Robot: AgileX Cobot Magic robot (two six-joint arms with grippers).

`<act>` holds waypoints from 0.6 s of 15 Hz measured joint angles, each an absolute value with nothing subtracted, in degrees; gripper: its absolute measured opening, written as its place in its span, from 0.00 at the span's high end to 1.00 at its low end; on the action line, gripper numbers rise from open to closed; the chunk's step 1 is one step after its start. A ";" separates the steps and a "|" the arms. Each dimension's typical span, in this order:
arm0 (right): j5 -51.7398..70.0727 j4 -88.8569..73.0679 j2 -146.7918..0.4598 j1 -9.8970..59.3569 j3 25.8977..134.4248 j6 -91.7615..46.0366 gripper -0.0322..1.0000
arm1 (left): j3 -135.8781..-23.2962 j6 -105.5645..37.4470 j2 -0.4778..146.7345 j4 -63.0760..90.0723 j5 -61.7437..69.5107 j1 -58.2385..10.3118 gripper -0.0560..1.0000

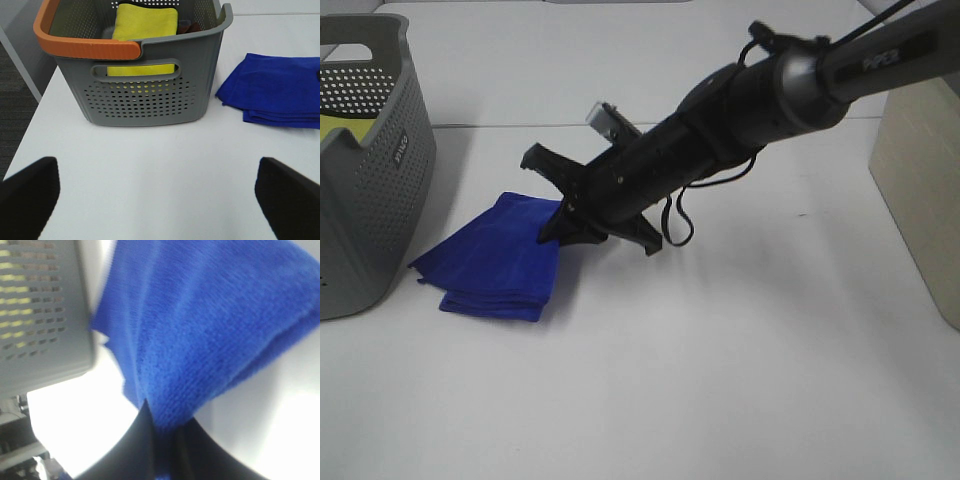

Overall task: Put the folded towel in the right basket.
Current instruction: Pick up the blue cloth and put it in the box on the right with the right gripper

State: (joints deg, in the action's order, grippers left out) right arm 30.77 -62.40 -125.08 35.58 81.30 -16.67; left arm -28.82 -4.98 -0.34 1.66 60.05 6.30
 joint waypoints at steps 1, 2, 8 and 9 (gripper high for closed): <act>31.40 -59.99 -121.81 35.58 81.30 -17.07 0.92 | -28.82 -4.98 -0.34 1.66 60.05 6.30 0.01; 32.37 -57.58 -118.54 35.29 81.30 -17.25 0.92 | -28.82 -4.98 -0.34 1.66 60.05 6.30 0.01; 42.63 -52.02 -99.29 25.15 81.30 -17.36 0.92 | -28.82 -4.98 -0.34 1.66 60.05 6.30 0.01; 44.69 -51.85 -96.26 22.06 81.30 -17.36 0.92 | -28.82 -4.98 -0.34 1.66 60.05 6.30 0.01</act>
State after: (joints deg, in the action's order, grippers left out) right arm 44.69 -51.85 -96.26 22.06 81.30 -17.36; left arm -28.82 -4.98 -0.34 1.66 60.05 6.30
